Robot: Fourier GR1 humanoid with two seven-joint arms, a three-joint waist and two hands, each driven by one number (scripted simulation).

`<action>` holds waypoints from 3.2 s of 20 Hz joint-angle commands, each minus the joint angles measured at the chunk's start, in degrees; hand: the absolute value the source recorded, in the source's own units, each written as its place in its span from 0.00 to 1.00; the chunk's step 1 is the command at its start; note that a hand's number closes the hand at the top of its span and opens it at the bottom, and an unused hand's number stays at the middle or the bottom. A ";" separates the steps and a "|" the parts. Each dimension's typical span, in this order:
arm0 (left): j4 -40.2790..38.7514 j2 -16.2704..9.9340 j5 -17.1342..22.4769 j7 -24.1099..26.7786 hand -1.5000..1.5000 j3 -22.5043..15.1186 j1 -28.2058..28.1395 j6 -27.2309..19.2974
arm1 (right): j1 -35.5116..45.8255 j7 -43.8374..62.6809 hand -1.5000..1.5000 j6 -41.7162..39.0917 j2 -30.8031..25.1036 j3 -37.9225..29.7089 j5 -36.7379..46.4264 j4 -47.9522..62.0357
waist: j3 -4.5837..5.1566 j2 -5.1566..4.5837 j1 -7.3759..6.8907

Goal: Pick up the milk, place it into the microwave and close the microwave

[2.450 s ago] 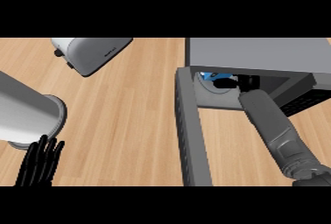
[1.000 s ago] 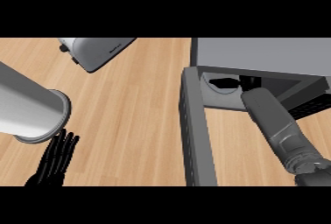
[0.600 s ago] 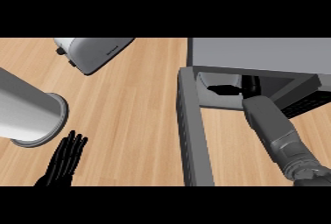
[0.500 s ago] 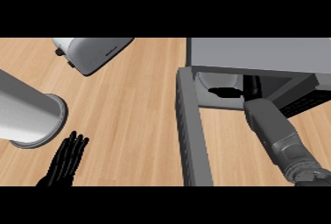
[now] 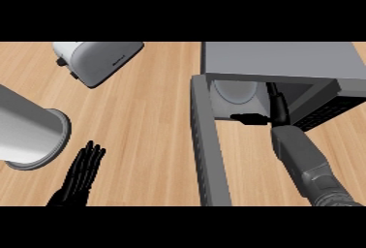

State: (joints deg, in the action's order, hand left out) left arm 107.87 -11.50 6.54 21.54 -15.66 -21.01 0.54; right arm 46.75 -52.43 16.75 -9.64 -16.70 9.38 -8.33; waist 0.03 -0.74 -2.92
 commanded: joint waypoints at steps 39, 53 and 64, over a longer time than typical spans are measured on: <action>-22.25 9.51 -22.06 -10.26 1.00 -22.23 16.88 3.12 | -54.52 11.87 0.00 -38.86 -3.25 3.89 -21.30 -66.10 | 0.07 0.95 4.17; -46.45 11.48 -2.30 -10.52 1.00 -39.79 47.43 -20.80 | -63.27 22.25 0.00 -45.09 -5.98 4.96 -30.61 -87.99 | 0.19 0.12 7.88; -46.93 11.48 11.13 -8.25 1.00 -34.98 57.41 -30.71 | -61.70 26.33 0.00 -46.62 -7.84 6.36 -33.53 -93.42 | 0.56 -1.55 14.43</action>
State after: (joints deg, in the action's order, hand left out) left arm 59.25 -0.37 12.61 10.50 -53.72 33.98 -26.29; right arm -15.43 -26.62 -29.45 -17.27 -10.62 -23.34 -100.69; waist 0.39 -1.66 9.51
